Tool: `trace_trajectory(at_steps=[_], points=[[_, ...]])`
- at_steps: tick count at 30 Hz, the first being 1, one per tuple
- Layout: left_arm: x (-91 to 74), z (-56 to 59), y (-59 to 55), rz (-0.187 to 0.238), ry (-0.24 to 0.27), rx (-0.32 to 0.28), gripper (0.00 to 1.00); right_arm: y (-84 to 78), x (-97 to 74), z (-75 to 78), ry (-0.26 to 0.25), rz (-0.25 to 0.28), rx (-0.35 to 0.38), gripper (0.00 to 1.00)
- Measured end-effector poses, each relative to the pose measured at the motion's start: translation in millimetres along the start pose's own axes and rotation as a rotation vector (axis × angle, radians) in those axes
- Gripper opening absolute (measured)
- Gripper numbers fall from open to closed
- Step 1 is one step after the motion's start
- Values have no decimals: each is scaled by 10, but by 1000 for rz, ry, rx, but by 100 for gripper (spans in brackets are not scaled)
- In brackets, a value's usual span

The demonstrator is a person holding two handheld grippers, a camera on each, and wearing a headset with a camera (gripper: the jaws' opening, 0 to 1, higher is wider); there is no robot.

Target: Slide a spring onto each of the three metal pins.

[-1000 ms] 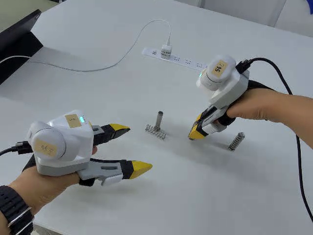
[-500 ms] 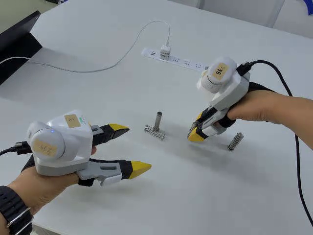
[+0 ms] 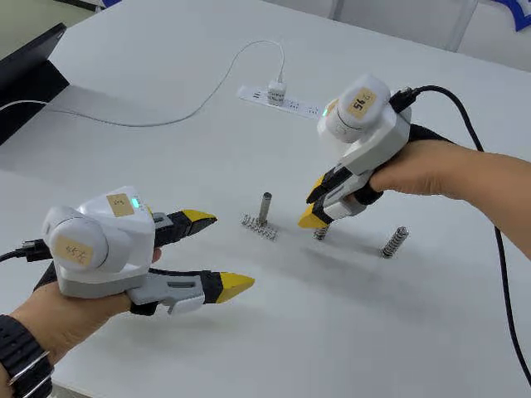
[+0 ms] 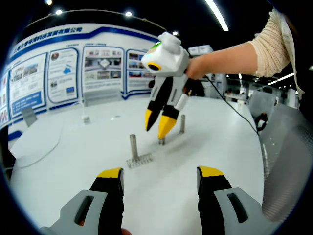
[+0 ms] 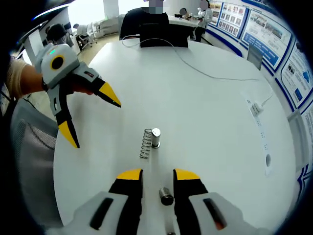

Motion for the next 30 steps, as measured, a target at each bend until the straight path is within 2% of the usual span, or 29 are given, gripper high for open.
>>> trace_trajectory(at_steps=[10, 12, 15, 30], points=[[-13, -17, -3, 0, 5, -1, 61, 80, 266, -132, 14, 16, 48, 22], [-14, -17, -4, 0, 4, -1, 61, 68, 297, -121, 1, 4, 50, 20], [-16, -20, -15, -4, 5, 0, 60, 83, 348, -133, 9, 18, 85, 19], [-29, -50, -30, -13, 11, -2, 60, 6, 493, -112, -5, -12, 106, 14]])
Point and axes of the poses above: the centre of the closed fingertips' face, and the gripper's own axes: x roughly forward along the fingers, z roughly to its right, y roughly out of its top, the point moved 3 cm from there along -x, roughly backward along the fingers, and after that the axes turned 6 degrees about z, right-handed, at the moved point
